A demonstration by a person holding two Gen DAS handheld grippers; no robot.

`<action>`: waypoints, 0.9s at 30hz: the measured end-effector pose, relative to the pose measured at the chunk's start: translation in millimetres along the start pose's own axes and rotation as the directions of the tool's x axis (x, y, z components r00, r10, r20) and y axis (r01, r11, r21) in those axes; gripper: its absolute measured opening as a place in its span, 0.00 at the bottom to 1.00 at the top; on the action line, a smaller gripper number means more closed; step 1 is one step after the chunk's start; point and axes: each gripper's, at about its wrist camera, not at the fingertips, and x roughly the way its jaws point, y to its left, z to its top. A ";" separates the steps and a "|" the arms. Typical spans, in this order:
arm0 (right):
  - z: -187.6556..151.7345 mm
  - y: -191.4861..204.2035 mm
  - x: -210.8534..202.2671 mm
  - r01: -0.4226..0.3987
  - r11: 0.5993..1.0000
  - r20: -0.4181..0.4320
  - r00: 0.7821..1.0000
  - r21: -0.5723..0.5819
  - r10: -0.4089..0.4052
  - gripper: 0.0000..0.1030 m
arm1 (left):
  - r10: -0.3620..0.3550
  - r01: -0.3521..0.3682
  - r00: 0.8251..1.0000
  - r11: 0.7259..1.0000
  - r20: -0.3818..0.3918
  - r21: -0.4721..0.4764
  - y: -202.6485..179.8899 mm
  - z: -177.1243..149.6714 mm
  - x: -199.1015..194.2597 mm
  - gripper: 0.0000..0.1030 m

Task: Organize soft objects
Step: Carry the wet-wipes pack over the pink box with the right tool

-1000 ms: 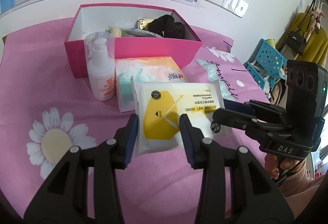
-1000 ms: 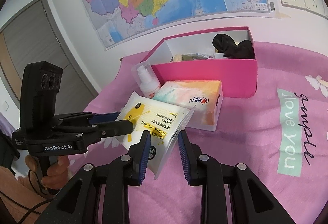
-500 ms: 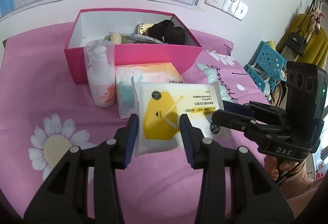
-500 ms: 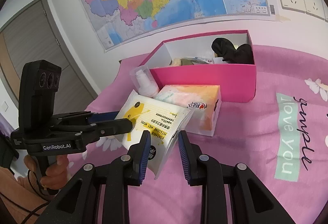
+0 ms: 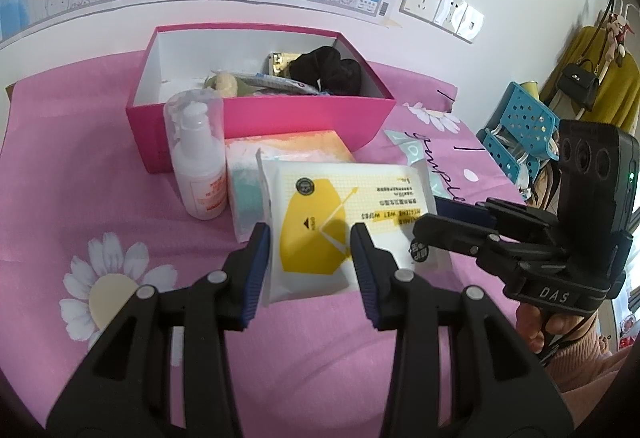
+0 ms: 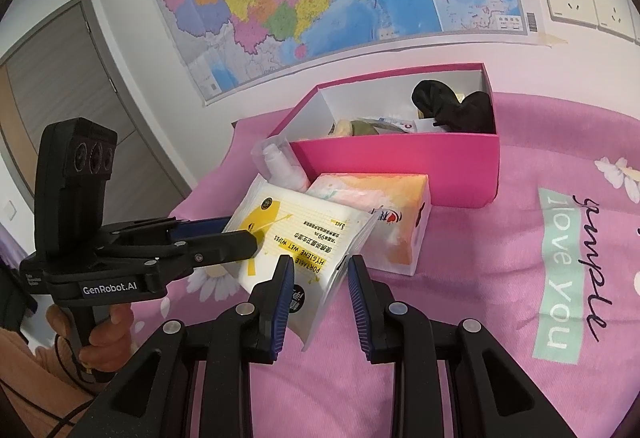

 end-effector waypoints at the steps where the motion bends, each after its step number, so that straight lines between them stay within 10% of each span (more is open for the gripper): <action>1: 0.8 -0.1 -0.3 0.001 1.000 0.002 1.000 0.000 -0.001 0.27 | 0.001 -0.001 1.000 1.000 0.001 0.000 0.0 -0.2 -0.4 0.41; 27: 12.1 -2.6 -4.2 0.004 1.000 0.042 0.999 -0.008 -0.004 0.27 | 0.006 -0.006 1.000 1.000 0.018 0.008 -3.6 8.3 -0.3 0.41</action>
